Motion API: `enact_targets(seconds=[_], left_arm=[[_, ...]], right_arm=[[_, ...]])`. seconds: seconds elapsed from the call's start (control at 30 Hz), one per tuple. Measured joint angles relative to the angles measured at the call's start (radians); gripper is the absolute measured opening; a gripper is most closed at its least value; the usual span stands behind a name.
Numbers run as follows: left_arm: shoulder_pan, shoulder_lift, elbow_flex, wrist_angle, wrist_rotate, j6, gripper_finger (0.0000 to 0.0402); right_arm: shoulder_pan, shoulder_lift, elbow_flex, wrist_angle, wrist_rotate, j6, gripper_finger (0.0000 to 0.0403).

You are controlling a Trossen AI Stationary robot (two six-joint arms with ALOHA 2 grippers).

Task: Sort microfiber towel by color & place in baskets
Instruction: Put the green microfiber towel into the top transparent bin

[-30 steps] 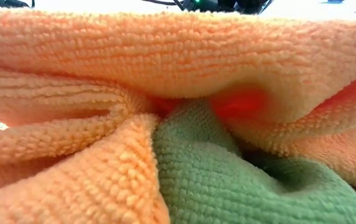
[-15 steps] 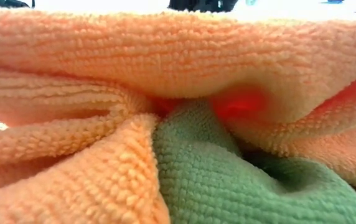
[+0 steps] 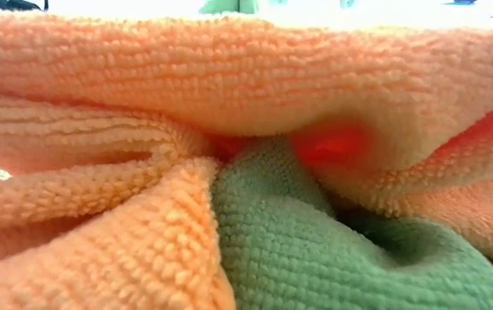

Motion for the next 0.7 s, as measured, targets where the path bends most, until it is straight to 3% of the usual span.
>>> enact_targets(seconds=[0.33,0.7], left_arm=[[0.0,0.0,0.0,0.0,0.0,0.0,0.0],[0.0,0.0,0.0,0.0,0.0,0.0,0.0]], right_arm=[[-0.129,-0.003,0.177,0.02,0.004,-0.071,0.0],[-0.38,0.039,0.159,0.107,-0.243,-0.063,0.0]])
